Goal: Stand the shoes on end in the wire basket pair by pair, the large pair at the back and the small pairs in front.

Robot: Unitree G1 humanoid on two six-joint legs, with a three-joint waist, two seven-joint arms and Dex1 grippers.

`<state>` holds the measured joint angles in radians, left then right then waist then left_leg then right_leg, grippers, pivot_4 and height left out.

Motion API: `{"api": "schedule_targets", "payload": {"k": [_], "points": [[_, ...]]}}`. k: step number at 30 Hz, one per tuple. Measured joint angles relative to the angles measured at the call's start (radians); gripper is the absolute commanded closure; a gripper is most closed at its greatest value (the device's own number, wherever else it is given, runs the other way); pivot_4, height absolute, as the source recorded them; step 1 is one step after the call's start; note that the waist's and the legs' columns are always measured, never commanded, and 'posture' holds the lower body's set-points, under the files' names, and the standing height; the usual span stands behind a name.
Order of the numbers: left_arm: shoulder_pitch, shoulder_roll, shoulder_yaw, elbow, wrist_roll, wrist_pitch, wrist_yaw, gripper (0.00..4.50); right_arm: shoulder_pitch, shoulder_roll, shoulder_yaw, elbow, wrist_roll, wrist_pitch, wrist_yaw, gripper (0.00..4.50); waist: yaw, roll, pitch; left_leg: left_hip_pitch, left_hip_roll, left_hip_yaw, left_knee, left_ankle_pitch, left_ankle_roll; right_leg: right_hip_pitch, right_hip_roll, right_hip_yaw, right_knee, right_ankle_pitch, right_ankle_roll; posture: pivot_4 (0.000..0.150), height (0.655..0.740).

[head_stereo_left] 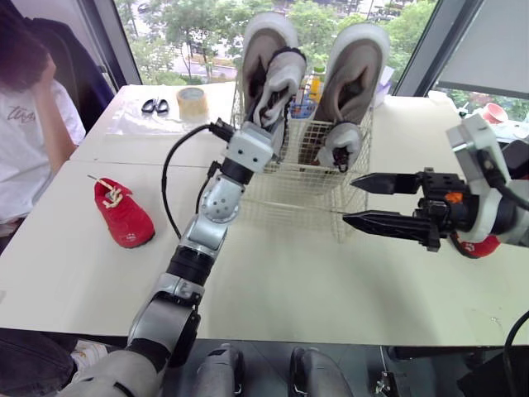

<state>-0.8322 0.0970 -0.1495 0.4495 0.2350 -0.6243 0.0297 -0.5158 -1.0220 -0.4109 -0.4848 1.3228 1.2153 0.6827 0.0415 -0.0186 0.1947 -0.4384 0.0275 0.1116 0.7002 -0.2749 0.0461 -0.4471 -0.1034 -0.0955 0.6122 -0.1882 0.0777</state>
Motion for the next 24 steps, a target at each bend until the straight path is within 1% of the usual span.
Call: {"api": "schedule_targets", "payload": {"k": [5,7,12,14,16,17,20,22,24], "points": [[-0.006,-0.025,0.005,0.056,0.008,-0.016,0.02,4.14,0.011,0.0,0.0,-0.003,0.022,-0.028,-0.027,0.0,-0.001,0.0,-0.001,0.0,0.0,0.0,0.0,0.0,0.0,0.0,0.0,0.0,0.0,0.0,0.0,0.15,0.74],[0.002,-0.031,0.005,0.044,0.005,0.005,0.016,4.14,0.02,0.0,0.001,-0.003,0.023,-0.037,-0.027,0.0,-0.002,0.0,-0.001,0.0,0.0,0.0,0.0,0.0,0.0,0.0,0.0,0.0,0.0,0.0,0.0,0.15,0.74],[0.086,-0.041,0.006,0.009,-0.022,0.056,-0.015,4.14,0.025,0.0,0.019,-0.002,0.012,-0.072,-0.026,0.0,-0.004,0.001,-0.001,0.0,0.001,0.0,0.0,0.0,0.001,0.0,0.001,0.0,0.0,0.0,0.0,0.15,0.74],[0.091,-0.039,0.006,-0.002,-0.025,0.065,-0.025,4.14,0.025,0.0,0.038,-0.002,0.002,-0.081,-0.021,0.0,-0.003,0.001,-0.001,0.0,0.001,0.0,0.0,0.0,0.001,0.0,0.001,0.0,0.0,0.0,0.0,0.15,0.74],[0.098,-0.037,0.006,-0.019,-0.028,0.074,-0.034,3.13,0.025,0.0,0.053,-0.001,-0.006,-0.092,-0.016,0.0,-0.003,0.001,-0.001,0.0,0.001,0.0,0.0,0.0,0.001,0.0,0.001,0.0,0.0,0.0,0.0,0.15,0.74],[0.108,-0.036,0.007,-0.036,-0.034,0.079,-0.044,2.72,0.024,0.0,0.058,0.0,-0.01,-0.097,-0.015,0.0,-0.004,0.001,-0.001,0.0,0.001,0.0,0.0,-0.001,0.001,0.0,0.001,0.0,0.0,0.0,0.0,0.15,0.74],[0.148,-0.037,0.007,-0.086,-0.058,0.102,-0.072,1.08,0.023,0.0,0.078,0.006,-0.021,-0.112,-0.014,0.0,-0.003,0.001,-0.001,0.0,0.001,0.0,0.0,0.0,0.001,0.0,0.001,0.0,0.0,0.0,0.0,0.15,0.74],[0.171,-0.038,0.006,-0.121,-0.071,0.125,-0.091,0.15,0.023,0.0,0.088,0.01,-0.026,-0.116,-0.011,0.0,-0.001,0.001,-0.001,0.0,0.001,0.0,0.0,0.0,0.001,0.0,0.001,0.0,0.0,0.0,0.0,0.15,0.74],[0.183,-0.037,0.006,-0.163,-0.08,0.17,-0.113,0.06,0.022,0.001,0.097,0.011,-0.04,-0.127,-0.008,0.0,-0.001,0.001,-0.001,0.0,0.001,0.0,0.001,0.0,0.001,0.0,0.001,0.0,0.0,0.0,0.0,0.15,0.74]]}}
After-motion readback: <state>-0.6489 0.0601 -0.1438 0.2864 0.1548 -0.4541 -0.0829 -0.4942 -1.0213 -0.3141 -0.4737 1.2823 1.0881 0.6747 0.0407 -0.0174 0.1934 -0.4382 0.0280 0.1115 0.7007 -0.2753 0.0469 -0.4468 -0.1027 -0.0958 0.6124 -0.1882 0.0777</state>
